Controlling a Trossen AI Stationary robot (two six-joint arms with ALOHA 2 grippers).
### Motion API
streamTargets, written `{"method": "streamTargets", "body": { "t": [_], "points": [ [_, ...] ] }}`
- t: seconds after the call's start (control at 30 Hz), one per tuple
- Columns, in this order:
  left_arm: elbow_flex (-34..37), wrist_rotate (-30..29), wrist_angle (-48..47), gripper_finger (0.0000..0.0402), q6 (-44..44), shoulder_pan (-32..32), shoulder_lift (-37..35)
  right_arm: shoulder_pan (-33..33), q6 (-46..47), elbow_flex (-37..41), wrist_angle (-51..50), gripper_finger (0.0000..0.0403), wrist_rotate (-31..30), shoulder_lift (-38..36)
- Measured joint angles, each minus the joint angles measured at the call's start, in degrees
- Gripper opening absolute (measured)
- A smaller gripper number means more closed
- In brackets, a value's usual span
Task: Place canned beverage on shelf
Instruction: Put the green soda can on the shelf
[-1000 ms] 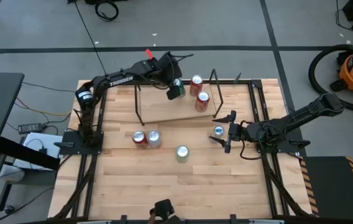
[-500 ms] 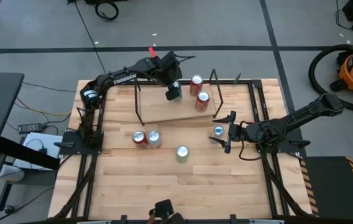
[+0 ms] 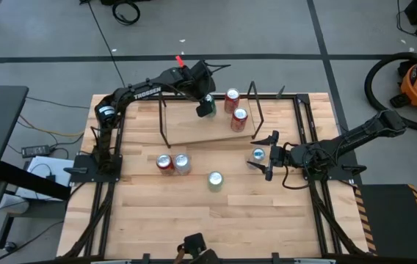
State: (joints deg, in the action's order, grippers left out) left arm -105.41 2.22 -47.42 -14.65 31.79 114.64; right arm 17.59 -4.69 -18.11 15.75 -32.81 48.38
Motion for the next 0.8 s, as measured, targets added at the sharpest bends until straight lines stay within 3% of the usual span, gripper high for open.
{"method": "streamTargets", "body": {
  "t": [0.8],
  "points": [
    [0.05,-0.47,0.46,0.0354,0.03,-1.09,2.16,0.06,0.2,0.0,0.0,0.0364,0.32,0.0]
  ]
}}
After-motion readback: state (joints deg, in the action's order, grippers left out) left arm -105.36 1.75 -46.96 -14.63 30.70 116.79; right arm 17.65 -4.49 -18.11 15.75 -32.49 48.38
